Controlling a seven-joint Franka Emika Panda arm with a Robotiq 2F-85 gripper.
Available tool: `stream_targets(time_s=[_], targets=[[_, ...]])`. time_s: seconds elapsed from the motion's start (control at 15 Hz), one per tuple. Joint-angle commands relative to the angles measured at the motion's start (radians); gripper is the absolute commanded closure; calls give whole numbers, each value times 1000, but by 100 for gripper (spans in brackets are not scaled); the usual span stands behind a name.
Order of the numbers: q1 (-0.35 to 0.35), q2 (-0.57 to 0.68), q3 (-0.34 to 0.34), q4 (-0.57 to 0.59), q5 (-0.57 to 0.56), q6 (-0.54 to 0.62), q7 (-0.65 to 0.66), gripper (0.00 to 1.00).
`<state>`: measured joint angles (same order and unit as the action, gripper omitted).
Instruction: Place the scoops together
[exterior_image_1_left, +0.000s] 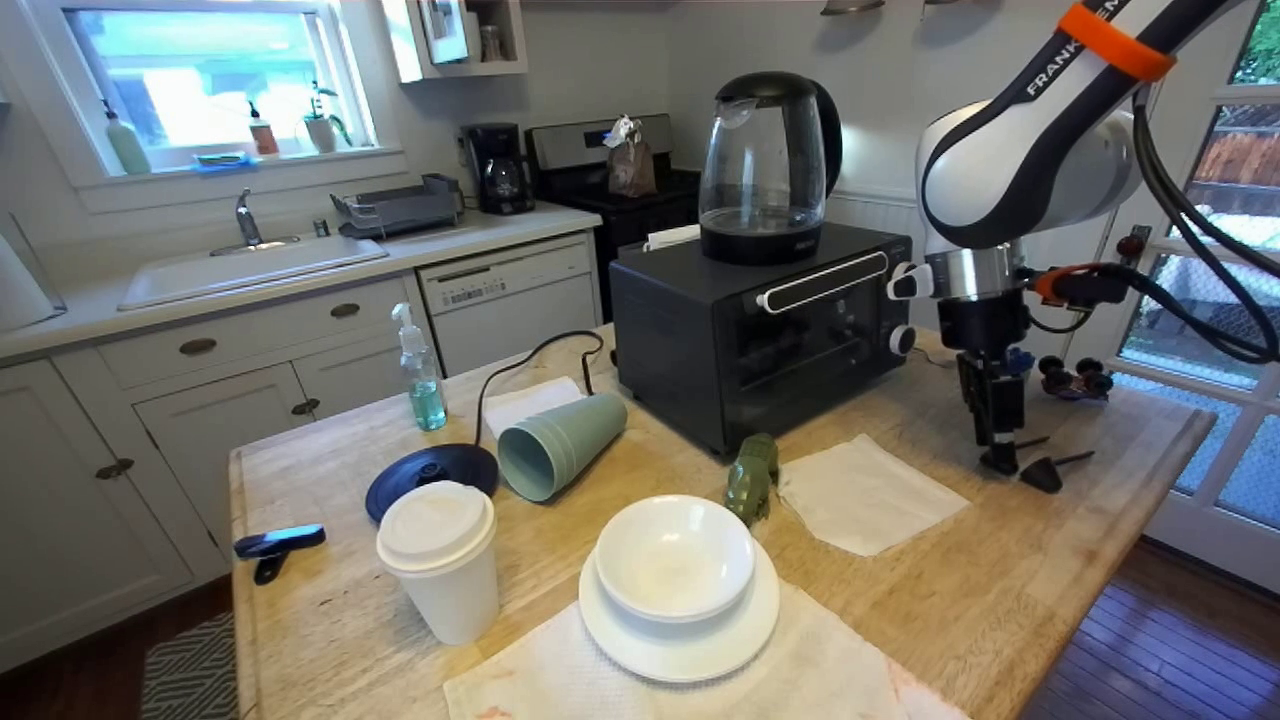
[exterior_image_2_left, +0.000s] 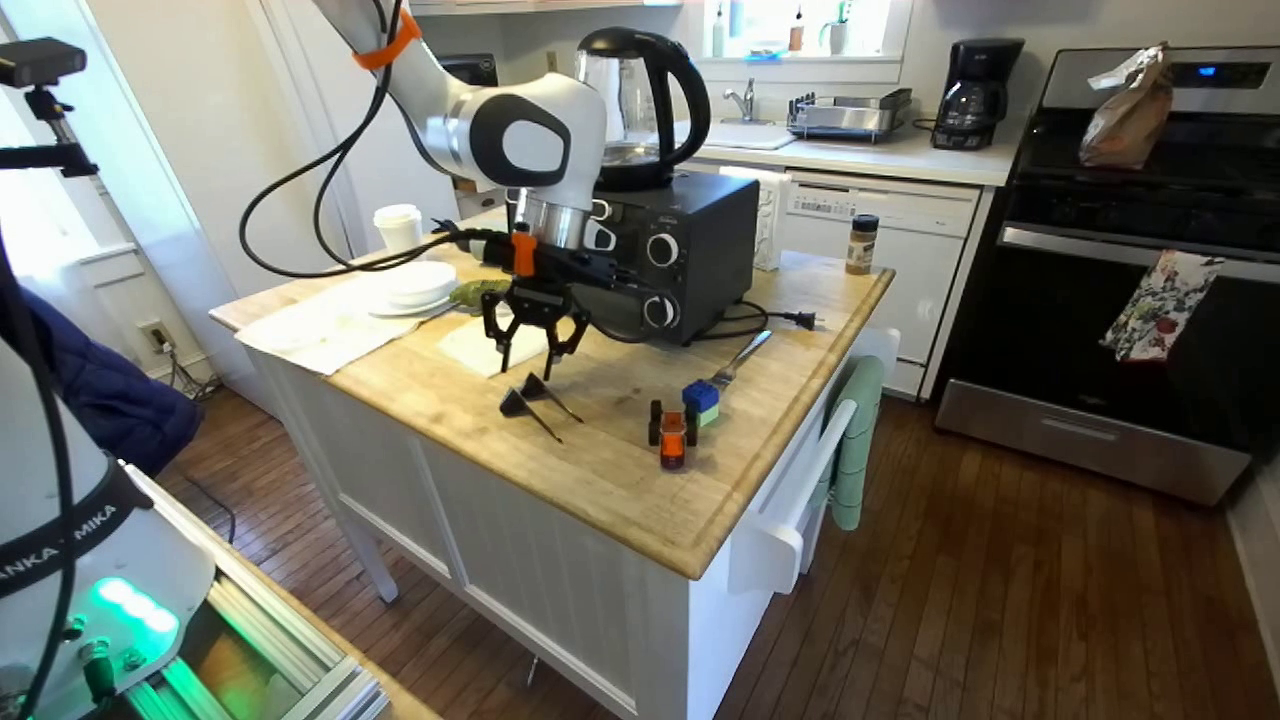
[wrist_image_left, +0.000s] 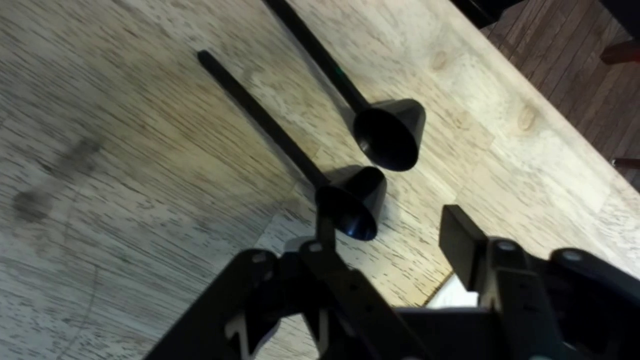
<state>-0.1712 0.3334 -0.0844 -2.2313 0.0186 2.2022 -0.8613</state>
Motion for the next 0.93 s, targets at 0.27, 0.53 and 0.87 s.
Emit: stream_targets(time_s=[0.27,0.53,0.87], targets=[[-16,29,20,35,-7,-18,-7,57],[-17,36,18,46,-9,-17,-2,81],[-18,48,17,54,-13,-15,2,89]])
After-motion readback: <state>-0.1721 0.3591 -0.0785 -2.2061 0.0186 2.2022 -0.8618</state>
